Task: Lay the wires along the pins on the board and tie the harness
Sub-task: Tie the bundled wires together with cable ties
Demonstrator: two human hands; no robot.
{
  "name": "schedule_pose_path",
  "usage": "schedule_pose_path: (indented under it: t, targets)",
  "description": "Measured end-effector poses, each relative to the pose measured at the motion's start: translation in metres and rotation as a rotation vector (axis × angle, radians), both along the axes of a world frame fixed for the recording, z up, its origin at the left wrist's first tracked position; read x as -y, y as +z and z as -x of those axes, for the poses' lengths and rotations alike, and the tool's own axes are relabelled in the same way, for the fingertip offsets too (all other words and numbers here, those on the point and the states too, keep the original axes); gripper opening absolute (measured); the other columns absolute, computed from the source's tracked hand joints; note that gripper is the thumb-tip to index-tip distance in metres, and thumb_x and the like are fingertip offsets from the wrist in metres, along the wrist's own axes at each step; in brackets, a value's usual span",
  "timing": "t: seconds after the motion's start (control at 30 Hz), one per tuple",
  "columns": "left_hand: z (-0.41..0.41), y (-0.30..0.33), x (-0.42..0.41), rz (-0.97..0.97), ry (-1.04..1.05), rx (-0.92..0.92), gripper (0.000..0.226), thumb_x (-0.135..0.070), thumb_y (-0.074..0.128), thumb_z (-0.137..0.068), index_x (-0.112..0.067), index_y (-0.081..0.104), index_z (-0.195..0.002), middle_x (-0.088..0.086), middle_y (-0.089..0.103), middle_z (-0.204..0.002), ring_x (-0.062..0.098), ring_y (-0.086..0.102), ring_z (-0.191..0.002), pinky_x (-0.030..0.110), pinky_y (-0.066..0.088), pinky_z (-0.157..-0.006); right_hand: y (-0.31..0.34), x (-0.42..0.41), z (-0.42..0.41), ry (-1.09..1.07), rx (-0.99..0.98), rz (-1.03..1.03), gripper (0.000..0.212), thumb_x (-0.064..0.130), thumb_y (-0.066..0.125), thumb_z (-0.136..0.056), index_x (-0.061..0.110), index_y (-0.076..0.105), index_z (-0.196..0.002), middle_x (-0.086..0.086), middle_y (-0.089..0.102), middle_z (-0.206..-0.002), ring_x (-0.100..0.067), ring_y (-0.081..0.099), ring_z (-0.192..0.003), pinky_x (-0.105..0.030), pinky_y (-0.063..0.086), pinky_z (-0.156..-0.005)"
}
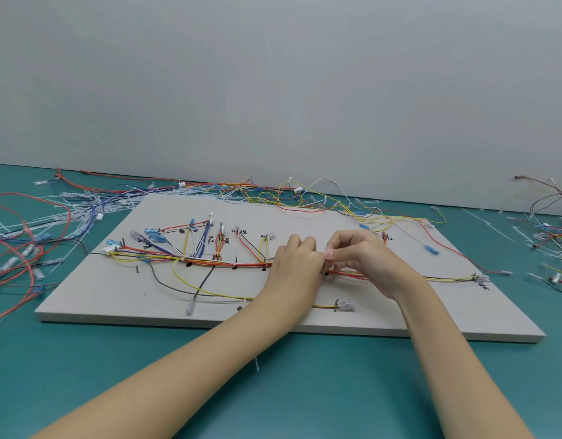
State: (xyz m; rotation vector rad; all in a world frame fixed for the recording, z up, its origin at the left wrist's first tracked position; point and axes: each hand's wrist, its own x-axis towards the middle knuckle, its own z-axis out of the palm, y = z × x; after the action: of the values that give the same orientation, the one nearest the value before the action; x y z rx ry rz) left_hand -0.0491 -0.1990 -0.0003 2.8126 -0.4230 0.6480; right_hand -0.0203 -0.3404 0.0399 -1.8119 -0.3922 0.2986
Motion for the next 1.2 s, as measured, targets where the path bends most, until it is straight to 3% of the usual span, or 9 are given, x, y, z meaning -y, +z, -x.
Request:
schedule_pose_path:
  t: [0.17, 0.37, 0.57, 0.8, 1.0, 1.1, 1.2]
  targets:
    - [-0.002, -0.002, 0.0, -0.006, -0.002, 0.01, 0.022, -0.017, 0.046, -0.099, -0.021, 0.063, -0.111, 0.001, 0.051, -0.108, 0.025, 0.04, -0.105, 0.03, 0.024, -0.072, 0.0, 0.001, 0.0, 0.006, 0.0, 0.017, 0.01, -0.005, 0.059, -0.085, 0.0, 0.06, -0.076, -0.018, 0.061, -0.074, -0.024, 0.057, -0.071, -0.025, 0.044, -0.065]
    - [-0.001, -0.003, -0.004, 0.092, -0.002, -0.001, 0.023, -0.03, 0.046, -0.094, -0.019, 0.064, -0.105, 0.002, 0.053, -0.105, 0.025, 0.046, -0.104, 0.035, 0.033, -0.08, -0.003, 0.0, -0.002, -0.06, -0.071, -0.095, 0.009, 0.007, 0.066, -0.087, 0.002, 0.065, -0.079, -0.014, 0.066, -0.074, -0.02, 0.063, -0.069, -0.025, 0.054, -0.064]
    - [-0.001, 0.02, -0.018, 0.455, -0.075, 0.083, 0.026, -0.013, 0.054, -0.082, -0.011, 0.064, -0.107, 0.005, 0.058, -0.101, 0.022, 0.054, -0.093, 0.036, 0.044, -0.084, -0.005, -0.001, -0.006, -0.244, -0.08, -0.197, 0.028, 0.026, 0.06, -0.093, 0.003, 0.065, -0.078, -0.012, 0.064, -0.07, -0.022, 0.063, -0.064, -0.029, 0.053, -0.056]
    - [-0.042, 0.057, -0.125, 0.529, 0.338, 0.283, 0.028, -0.013, 0.046, -0.092, -0.004, 0.067, -0.109, 0.016, 0.065, -0.112, 0.032, 0.054, -0.108, 0.039, 0.043, -0.093, -0.016, -0.005, -0.011, -0.318, -0.02, -0.033, 0.024, 0.019, 0.06, -0.093, 0.006, 0.067, -0.075, -0.004, 0.066, -0.067, -0.015, 0.063, -0.063, -0.025, 0.052, -0.061]
    - [-0.051, 0.025, -0.234, 0.604, 0.765, -0.037, 0.033, -0.011, 0.043, -0.092, 0.008, 0.063, -0.111, 0.032, 0.06, -0.118, 0.045, 0.053, -0.112, 0.046, 0.043, -0.094, -0.02, -0.005, -0.014, -0.344, -0.023, -0.062, 0.022, 0.015, 0.059, -0.093, 0.006, 0.066, -0.074, -0.005, 0.067, -0.065, -0.013, 0.063, -0.058, -0.019, 0.051, -0.052]
    - [-0.049, 0.007, -0.262, 0.609, 0.815, -0.181, 0.031, -0.005, 0.042, -0.091, 0.01, 0.063, -0.109, 0.034, 0.058, -0.12, 0.047, 0.052, -0.113, 0.046, 0.042, -0.096, -0.022, -0.005, -0.015, -0.362, -0.023, -0.085, 0.022, 0.014, 0.059, -0.093, 0.006, 0.065, -0.073, -0.005, 0.066, -0.063, -0.013, 0.063, -0.056, -0.019, 0.049, -0.049]
    - [-0.058, 0.0, -0.272, 0.591, 0.787, -0.245, 0.036, -0.004, 0.041, -0.092, 0.006, 0.057, -0.122, 0.031, 0.053, -0.131, 0.044, 0.049, -0.12, 0.045, 0.04, -0.101, -0.024, -0.006, -0.017, -0.365, -0.008, -0.085, 0.022, 0.014, 0.059, -0.093, 0.007, 0.065, -0.072, -0.005, 0.065, -0.062, -0.013, 0.062, -0.055, -0.018, 0.048, -0.048]
